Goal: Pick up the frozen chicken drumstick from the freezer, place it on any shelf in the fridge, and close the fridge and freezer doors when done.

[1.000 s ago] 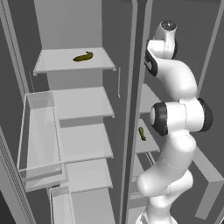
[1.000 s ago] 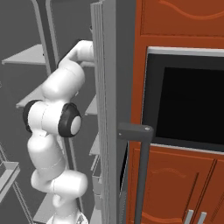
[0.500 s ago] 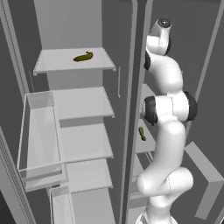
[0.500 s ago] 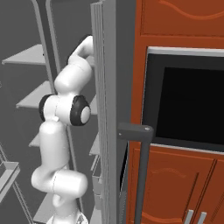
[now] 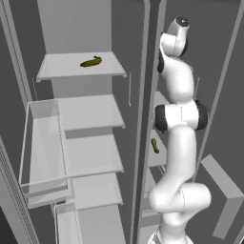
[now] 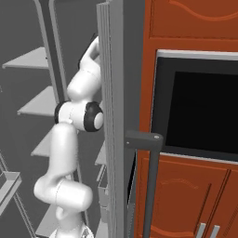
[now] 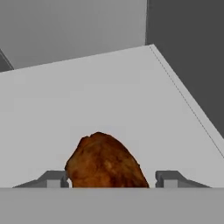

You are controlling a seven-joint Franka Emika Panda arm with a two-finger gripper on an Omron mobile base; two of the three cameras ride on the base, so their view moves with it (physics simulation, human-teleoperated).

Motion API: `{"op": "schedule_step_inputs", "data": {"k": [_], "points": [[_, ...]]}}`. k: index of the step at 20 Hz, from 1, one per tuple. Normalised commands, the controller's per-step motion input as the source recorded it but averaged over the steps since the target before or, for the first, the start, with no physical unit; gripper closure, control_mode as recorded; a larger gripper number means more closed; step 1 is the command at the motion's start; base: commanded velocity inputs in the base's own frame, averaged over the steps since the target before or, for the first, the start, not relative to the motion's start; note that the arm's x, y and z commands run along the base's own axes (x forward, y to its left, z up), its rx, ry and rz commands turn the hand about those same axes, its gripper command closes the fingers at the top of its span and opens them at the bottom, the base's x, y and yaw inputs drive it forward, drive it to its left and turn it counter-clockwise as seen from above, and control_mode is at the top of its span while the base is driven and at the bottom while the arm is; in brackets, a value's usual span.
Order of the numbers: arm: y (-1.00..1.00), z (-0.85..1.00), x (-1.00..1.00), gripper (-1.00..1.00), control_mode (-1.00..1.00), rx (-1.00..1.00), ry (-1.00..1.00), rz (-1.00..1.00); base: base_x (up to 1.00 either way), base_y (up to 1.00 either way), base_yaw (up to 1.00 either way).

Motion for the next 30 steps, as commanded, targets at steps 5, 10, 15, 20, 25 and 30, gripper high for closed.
{"op": "schedule_step_inputs", "data": {"k": [5,10,15,20,25,30], "points": [[-0.02,-0.23,0.16,1.0,-1.0,0.0,-0.02,0.0,0.0,0.0,0.0],[0.0,-0.21,0.01,1.0,-1.0,0.0,0.0,0.0,0.0,0.0,0.0],[0.0,-0.36,-0.01,1.0,-1.0,0.0,-0.06,0.0,0.0,0.0,0.0],[0.0,-0.35,0.0,1.0,-1.0,0.0,-0.18,0.0,0.0,0.0,0.0],[0.0,-0.05,-0.25,1.0,-1.0,0.04,-0.36,-0.01,0.0,0.0,0.0],[0.0,-0.54,-0.64,1.0,-1.0,0.04,-0.41,-0.01,0.0,0.0,0.0]]}}
